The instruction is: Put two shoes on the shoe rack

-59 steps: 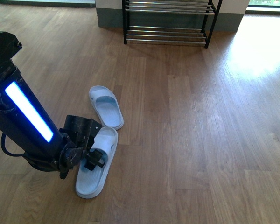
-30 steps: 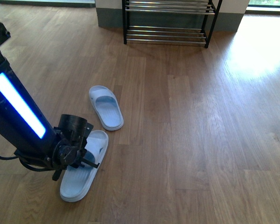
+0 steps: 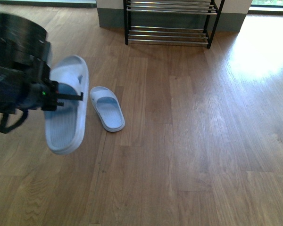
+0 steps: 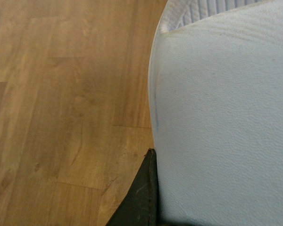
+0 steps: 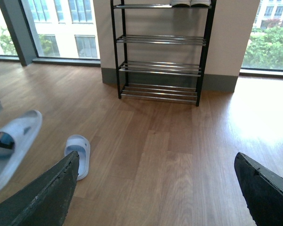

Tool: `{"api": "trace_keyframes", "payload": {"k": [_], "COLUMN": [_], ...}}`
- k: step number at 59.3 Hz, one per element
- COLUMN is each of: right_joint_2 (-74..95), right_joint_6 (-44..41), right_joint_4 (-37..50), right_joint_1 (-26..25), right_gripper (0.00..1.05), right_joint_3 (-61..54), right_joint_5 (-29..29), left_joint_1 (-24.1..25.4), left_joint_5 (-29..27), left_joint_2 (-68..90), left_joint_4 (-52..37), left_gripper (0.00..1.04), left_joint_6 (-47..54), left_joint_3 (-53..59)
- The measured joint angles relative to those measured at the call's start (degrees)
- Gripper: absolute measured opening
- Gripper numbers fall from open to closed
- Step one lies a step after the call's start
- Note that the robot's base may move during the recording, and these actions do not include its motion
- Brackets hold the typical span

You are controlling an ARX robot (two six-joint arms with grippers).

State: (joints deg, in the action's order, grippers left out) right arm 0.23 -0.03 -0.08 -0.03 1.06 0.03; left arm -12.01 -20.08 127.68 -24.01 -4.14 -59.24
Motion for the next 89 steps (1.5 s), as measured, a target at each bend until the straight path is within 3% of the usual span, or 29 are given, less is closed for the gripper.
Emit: {"api": "trace_keyframes", "payload": {"k": [24, 39, 89], "right_joint_2": [0.0, 0.0, 0.0], "right_joint_6": [0.0, 0.0, 0.0], "right_joint_4": [0.0, 0.0, 0.0], "right_joint_1": [0.0, 0.0, 0.0], "right_gripper": [0.95, 0.95, 0.95], "right_joint_3": [0.0, 0.0, 0.0], "right_joint_5": [0.0, 0.0, 0.07], "left_joint_1": [0.55, -1.4, -1.79], "left_joint_5": [-5.57, -11.54, -11.67], "left_joint_2": [-43.34, -71.58, -74.79], "left_joint_4": [2.99, 10.88, 10.95], "left_gripper": [0.02, 0.02, 0.02], "left_joint_6": [-2.95, 0.0, 1.36], "left_joint_3": [29.49, 41.9, 42.51]}}
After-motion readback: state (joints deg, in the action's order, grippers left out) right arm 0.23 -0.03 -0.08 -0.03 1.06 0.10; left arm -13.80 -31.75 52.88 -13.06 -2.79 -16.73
